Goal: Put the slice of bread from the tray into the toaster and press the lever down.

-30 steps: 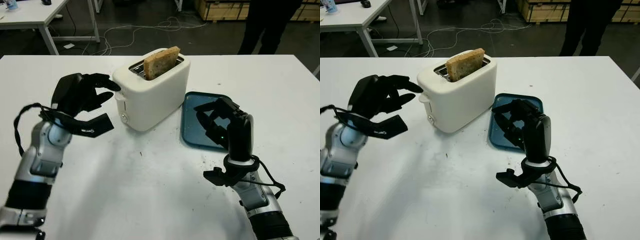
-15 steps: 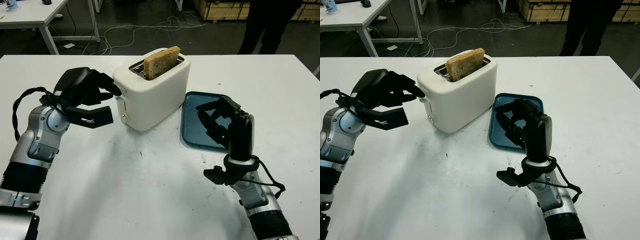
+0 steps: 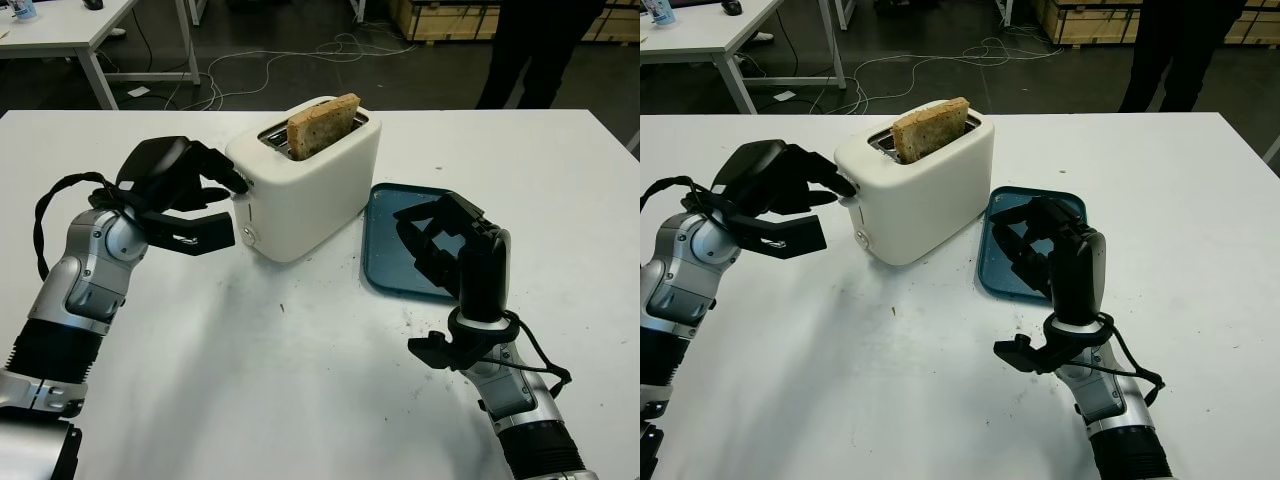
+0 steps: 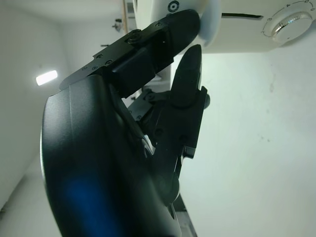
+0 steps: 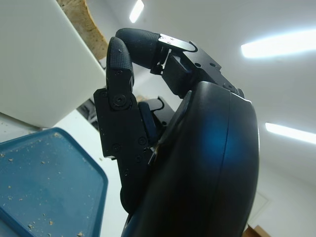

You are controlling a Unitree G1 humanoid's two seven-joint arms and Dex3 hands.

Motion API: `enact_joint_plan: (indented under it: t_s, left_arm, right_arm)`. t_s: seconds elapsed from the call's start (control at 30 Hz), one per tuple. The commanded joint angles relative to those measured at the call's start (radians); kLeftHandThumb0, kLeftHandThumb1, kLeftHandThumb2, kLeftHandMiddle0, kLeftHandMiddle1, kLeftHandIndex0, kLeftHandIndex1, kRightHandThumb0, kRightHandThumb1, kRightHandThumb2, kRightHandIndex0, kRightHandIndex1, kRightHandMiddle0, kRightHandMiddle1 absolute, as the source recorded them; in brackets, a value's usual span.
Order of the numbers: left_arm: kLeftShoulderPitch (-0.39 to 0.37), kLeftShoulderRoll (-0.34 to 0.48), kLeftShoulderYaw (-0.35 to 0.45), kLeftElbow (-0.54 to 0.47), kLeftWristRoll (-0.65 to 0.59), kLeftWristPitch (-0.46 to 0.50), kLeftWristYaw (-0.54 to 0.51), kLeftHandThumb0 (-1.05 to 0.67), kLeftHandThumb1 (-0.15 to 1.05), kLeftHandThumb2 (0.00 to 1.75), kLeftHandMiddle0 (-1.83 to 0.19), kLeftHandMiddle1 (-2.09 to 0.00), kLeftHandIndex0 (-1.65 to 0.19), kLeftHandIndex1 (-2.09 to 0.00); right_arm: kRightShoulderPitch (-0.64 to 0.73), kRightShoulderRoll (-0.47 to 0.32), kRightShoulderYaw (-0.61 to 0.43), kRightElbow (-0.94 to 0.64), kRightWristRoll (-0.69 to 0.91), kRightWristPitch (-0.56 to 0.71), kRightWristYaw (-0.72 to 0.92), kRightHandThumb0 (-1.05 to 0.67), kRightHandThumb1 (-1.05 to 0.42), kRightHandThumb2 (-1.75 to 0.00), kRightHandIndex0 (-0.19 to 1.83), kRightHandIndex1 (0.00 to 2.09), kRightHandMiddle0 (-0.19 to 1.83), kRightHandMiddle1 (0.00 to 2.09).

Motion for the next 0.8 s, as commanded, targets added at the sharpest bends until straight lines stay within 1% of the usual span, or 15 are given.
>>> enact_joint_plan:
  t_s: [0.0, 0.13, 0.17, 0.23, 0.27, 0.37, 0.47, 0.5, 0.53, 0.57, 0.6, 0.67, 0.7, 0.73, 0.77]
  left_arm:
    - [0.003, -0.001, -0.023, -0.008, 0.028, 0.02, -0.016, -0.14, 0.92, 0.21, -1.03, -1.03, -1.03, -0.02]
    - [0.0, 0.009, -0.036, -0.027, 0.046, 0.041, -0.036, -0.15, 0.9, 0.26, -1.07, -1.07, -0.98, 0.0]
    - [-0.002, 0.012, -0.038, -0.032, 0.052, 0.045, -0.042, -0.15, 0.86, 0.33, -1.06, -1.18, -0.96, 0.0]
    - [-0.006, 0.018, -0.042, -0.041, 0.067, 0.054, -0.055, -0.16, 0.78, 0.48, -1.04, -1.31, -0.95, 0.0]
    - [-0.008, 0.02, -0.043, -0.044, 0.072, 0.056, -0.059, -0.18, 0.74, 0.56, -1.0, -1.28, -0.94, 0.0]
    - [-0.014, 0.026, -0.045, -0.053, 0.085, 0.061, -0.073, -0.18, 0.68, 0.65, -1.01, -1.28, -0.95, -0.01]
    - [-0.016, 0.029, -0.046, -0.059, 0.095, 0.065, -0.082, -0.2, 0.66, 0.68, -1.02, -1.25, -0.95, -0.01]
    - [-0.015, 0.027, -0.046, -0.06, 0.096, 0.067, -0.085, -0.2, 0.64, 0.7, -1.03, -1.32, -0.96, -0.01]
    - [-0.013, 0.025, -0.048, -0.062, 0.097, 0.069, -0.087, -0.2, 0.63, 0.71, -1.02, -1.34, -0.96, -0.01]
    - [-0.006, 0.019, -0.049, -0.065, 0.096, 0.073, -0.086, -0.2, 0.63, 0.72, -1.01, -1.28, -0.96, -0.01]
    - [0.004, 0.01, -0.051, -0.07, 0.096, 0.077, -0.078, -0.2, 0.63, 0.73, -1.04, -1.23, -0.96, -0.01]
    - [0.061, -0.046, -0.064, -0.091, 0.1, 0.116, -0.04, -0.18, 0.64, 0.72, -1.01, -1.27, -0.97, -0.01]
    - [0.106, -0.091, -0.093, -0.096, 0.126, 0.148, -0.004, -0.17, 0.68, 0.64, -0.95, -1.21, -0.95, -0.01]
    - [0.15, -0.141, -0.13, -0.094, 0.159, 0.191, 0.029, -0.16, 0.73, 0.54, -0.93, -1.26, -0.95, -0.01]
    - [0.189, -0.196, -0.18, -0.068, 0.199, 0.237, 0.063, -0.16, 0.77, 0.47, -0.89, -1.31, -0.94, -0.01]
  right_arm:
    - [-0.015, -0.001, 0.001, 0.012, 0.014, -0.012, -0.008, -0.41, -0.92, -0.15, 0.83, 1.64, 0.74, 1.26]
    - [-0.015, -0.004, 0.001, 0.009, 0.012, -0.014, -0.007, -0.41, -0.92, -0.13, 0.83, 1.65, 0.73, 1.26]
    - [-0.015, -0.006, 0.001, 0.007, 0.01, -0.015, -0.008, -0.41, -0.92, -0.13, 0.83, 1.65, 0.73, 1.27]
    - [-0.016, -0.006, 0.001, 0.007, 0.009, -0.015, -0.008, -0.42, -0.92, -0.13, 0.82, 1.66, 0.73, 1.28]
    - [-0.015, -0.006, 0.001, 0.005, 0.01, -0.013, -0.006, -0.42, -0.92, -0.14, 0.82, 1.66, 0.72, 1.28]
    - [-0.015, -0.006, 0.001, 0.003, 0.008, -0.014, -0.009, -0.43, -0.92, -0.13, 0.83, 1.64, 0.73, 1.29]
    - [-0.016, -0.007, 0.001, 0.003, 0.015, -0.023, -0.007, -0.42, -0.92, -0.12, 0.84, 1.63, 0.73, 1.29]
    - [-0.016, -0.008, 0.001, 0.003, 0.016, -0.025, -0.006, -0.42, -0.92, -0.12, 0.83, 1.65, 0.73, 1.29]
    - [-0.014, -0.008, 0.0, 0.0, 0.016, -0.023, -0.005, -0.42, -0.92, -0.12, 0.83, 1.66, 0.73, 1.3]
    - [-0.012, -0.007, 0.0, -0.004, 0.017, -0.022, -0.003, -0.43, -0.92, -0.12, 0.83, 1.66, 0.72, 1.3]
    - [-0.01, -0.007, -0.002, -0.009, 0.016, -0.02, -0.003, -0.43, -0.92, -0.12, 0.83, 1.66, 0.72, 1.3]
    - [-0.005, -0.008, -0.004, -0.014, 0.015, -0.022, -0.006, -0.44, -0.92, -0.12, 0.84, 1.65, 0.73, 1.3]
    - [-0.004, -0.009, -0.006, -0.012, 0.016, -0.028, -0.01, -0.44, -0.92, -0.12, 0.84, 1.63, 0.73, 1.3]
    - [-0.003, -0.012, -0.009, -0.01, 0.018, -0.034, -0.012, -0.43, -0.92, -0.12, 0.84, 1.62, 0.73, 1.29]
    - [-0.002, -0.016, -0.012, -0.007, 0.019, -0.04, -0.014, -0.43, -0.92, -0.12, 0.84, 1.62, 0.73, 1.29]
